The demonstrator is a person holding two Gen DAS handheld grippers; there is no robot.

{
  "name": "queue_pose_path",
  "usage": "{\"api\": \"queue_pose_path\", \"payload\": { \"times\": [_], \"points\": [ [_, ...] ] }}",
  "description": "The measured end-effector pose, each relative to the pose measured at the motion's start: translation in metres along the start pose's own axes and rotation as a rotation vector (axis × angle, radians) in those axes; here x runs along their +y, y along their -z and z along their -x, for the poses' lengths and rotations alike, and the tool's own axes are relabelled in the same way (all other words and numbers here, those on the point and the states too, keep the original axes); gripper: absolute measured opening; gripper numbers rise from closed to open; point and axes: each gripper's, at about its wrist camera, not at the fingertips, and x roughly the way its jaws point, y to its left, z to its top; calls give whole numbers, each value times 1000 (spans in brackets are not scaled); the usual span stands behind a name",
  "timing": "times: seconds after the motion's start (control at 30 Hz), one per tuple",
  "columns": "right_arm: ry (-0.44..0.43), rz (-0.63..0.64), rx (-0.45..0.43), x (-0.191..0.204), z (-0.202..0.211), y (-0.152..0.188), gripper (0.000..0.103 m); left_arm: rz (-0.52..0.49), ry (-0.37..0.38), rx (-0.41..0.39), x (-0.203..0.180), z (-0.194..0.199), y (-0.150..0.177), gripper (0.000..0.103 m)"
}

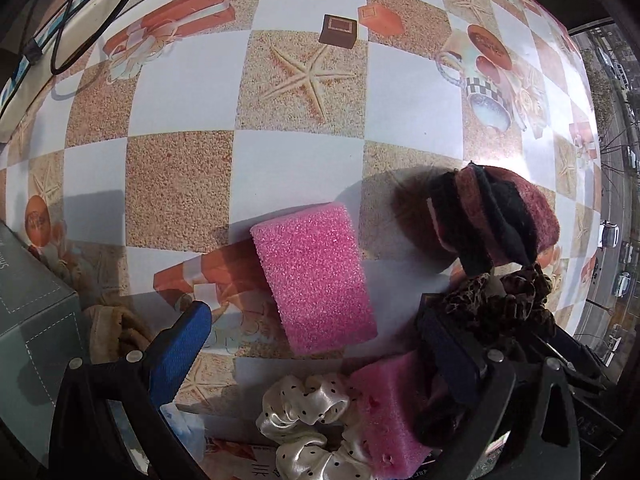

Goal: Organize soft objects
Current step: 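Grasp the pink foam sponge with the left tool while the right grasps the leopard scrunchie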

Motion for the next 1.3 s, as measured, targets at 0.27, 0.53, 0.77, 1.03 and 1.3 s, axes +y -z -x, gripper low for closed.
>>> {"api": "queue_pose_path", "payload": {
  "times": [0.27,0.53,0.77,1.03,1.3],
  "points": [
    [240,-84,-11,-67,9,13,103,-26,-70,-43,23,-10,-14,103],
    [64,-174,-95,-88,31,35,103,-50,-64,-72,31,13,-27,103],
    [159,-65,-71,-32,19,32,103,-70,-67,-48,22,-5,-43,103],
    [136,-31,-28,10,-39,21,103,-123,-105,-56,24,-27,-29,103],
    [158,-21,-97,-34,-7,16,103,-124,-103,-88,29,-45,-22,103]
  ]
}}
